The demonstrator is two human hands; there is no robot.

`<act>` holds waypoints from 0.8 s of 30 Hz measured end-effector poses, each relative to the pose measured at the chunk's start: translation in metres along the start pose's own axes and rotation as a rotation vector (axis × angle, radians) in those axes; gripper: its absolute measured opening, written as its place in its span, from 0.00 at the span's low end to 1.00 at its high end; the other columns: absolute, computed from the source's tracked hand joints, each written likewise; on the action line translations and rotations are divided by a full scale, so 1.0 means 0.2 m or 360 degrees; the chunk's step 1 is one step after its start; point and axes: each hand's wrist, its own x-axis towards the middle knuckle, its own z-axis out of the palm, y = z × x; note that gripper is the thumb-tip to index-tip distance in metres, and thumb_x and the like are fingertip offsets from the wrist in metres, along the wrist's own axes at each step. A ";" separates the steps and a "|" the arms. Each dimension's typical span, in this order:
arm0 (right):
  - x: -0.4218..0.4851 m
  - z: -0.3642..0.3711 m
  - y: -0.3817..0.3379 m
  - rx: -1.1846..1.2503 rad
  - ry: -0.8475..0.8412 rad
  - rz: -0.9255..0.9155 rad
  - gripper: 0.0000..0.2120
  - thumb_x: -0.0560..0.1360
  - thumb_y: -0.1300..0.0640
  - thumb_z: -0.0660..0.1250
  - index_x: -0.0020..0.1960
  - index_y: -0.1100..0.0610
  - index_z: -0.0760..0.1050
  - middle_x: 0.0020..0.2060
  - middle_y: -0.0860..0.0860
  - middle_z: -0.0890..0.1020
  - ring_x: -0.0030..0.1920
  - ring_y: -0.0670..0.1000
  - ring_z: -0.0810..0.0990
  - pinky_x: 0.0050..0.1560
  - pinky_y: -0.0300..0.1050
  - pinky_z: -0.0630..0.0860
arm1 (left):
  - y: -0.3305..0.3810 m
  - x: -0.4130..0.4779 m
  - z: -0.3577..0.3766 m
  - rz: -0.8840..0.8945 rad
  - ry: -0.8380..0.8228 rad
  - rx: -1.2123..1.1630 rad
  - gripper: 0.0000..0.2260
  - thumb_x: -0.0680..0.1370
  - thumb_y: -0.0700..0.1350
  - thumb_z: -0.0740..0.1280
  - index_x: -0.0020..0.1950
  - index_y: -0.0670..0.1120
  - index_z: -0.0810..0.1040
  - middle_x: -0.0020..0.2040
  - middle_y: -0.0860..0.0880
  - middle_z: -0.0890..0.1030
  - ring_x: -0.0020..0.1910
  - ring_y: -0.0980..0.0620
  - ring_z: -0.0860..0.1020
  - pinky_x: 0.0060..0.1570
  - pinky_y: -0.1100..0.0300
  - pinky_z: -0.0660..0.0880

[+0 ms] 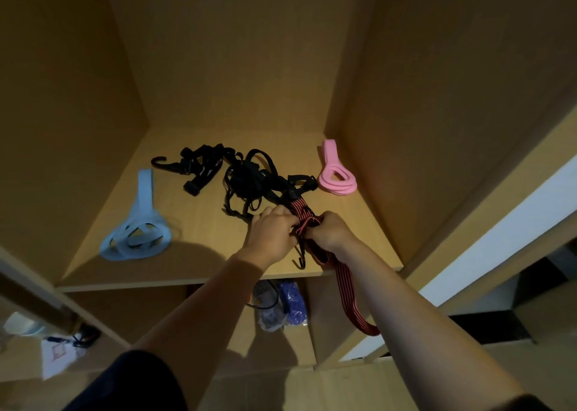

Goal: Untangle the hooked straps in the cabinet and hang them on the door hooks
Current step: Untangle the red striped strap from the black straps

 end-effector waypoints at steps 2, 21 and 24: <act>0.01 0.00 0.00 0.0006 0.0018 0.0016 0.06 0.71 0.61 0.67 0.44 0.60 0.71 0.42 0.58 0.78 0.41 0.54 0.77 0.38 0.45 0.73 | 0.00 0.00 -0.01 0.0009 -0.0020 -0.0006 0.19 0.76 0.47 0.64 0.67 0.50 0.71 0.65 0.49 0.70 0.65 0.48 0.65 0.62 0.53 0.61; -0.21 -0.09 0.03 0.0839 -0.0032 -0.0203 0.03 0.72 0.62 0.68 0.45 0.60 0.75 0.30 0.51 0.77 0.26 0.45 0.74 0.31 0.38 0.70 | 0.09 -0.05 -0.11 -0.0237 0.0127 -0.1133 0.11 0.74 0.40 0.65 0.56 0.49 0.76 0.53 0.49 0.77 0.57 0.50 0.74 0.61 0.51 0.72; -0.29 -0.12 0.02 0.0973 -0.0037 -0.0224 0.02 0.73 0.61 0.68 0.43 0.60 0.76 0.27 0.50 0.79 0.28 0.46 0.78 0.31 0.37 0.73 | 0.18 -0.13 -0.17 -0.0405 0.0010 -0.1706 0.12 0.76 0.37 0.62 0.58 0.46 0.75 0.48 0.46 0.80 0.52 0.46 0.79 0.59 0.48 0.75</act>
